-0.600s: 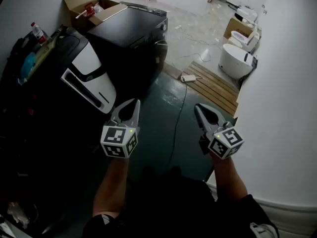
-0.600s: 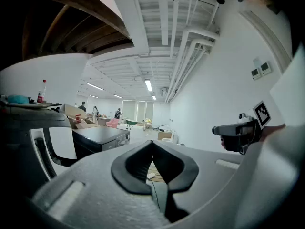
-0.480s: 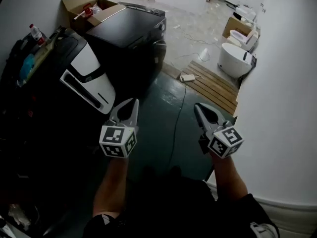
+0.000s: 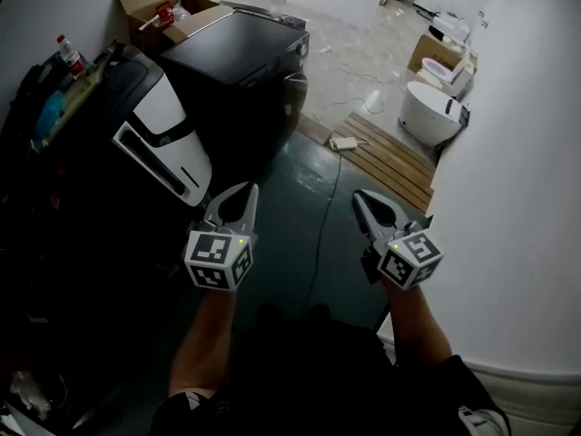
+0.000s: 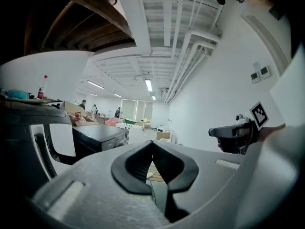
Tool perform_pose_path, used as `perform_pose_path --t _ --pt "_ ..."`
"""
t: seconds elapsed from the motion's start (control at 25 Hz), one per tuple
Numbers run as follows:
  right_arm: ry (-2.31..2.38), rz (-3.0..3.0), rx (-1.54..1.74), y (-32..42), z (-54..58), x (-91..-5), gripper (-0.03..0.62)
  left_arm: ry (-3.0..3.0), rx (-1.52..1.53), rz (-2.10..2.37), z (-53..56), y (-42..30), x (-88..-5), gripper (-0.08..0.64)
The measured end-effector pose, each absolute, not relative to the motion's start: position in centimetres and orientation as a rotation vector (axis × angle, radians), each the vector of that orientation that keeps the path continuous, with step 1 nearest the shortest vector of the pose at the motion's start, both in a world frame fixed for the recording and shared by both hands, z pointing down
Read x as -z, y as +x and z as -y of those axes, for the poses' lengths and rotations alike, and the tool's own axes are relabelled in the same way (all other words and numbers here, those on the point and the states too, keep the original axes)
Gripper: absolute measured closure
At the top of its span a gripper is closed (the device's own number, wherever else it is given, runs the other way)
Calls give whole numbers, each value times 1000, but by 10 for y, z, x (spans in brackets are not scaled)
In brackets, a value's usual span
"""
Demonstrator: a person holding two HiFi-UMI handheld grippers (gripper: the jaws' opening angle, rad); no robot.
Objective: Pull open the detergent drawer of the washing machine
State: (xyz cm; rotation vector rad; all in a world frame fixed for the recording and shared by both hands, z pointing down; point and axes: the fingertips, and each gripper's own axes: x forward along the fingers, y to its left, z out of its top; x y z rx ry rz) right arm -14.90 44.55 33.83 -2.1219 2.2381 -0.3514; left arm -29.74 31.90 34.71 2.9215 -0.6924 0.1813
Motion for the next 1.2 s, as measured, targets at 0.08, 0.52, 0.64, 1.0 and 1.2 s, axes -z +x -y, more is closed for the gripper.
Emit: perform_pose_path --t 0.08,0.52,0.64,1.0,1.2 --pt "-2154 -2214 363 -153 -441 -340 592 2925 -188 683 -316 -306 -350 560" --pt "-2145 -2148 457 -195 -427 -358 592 2900 -199 659 -292 -354 -366 560" --pt "-2138 -2153 485 -195 -416 -364 592 2886 -209 657 -282 -355 -373 560" --pt "-2085 -2167 539 -144 -357 -380 592 2859 -230 699 -228 -309 -384 560" --pt "-2072 -2185 562 -90 -316 -392 592 2844 -279 686 -191 -248 -392 560"
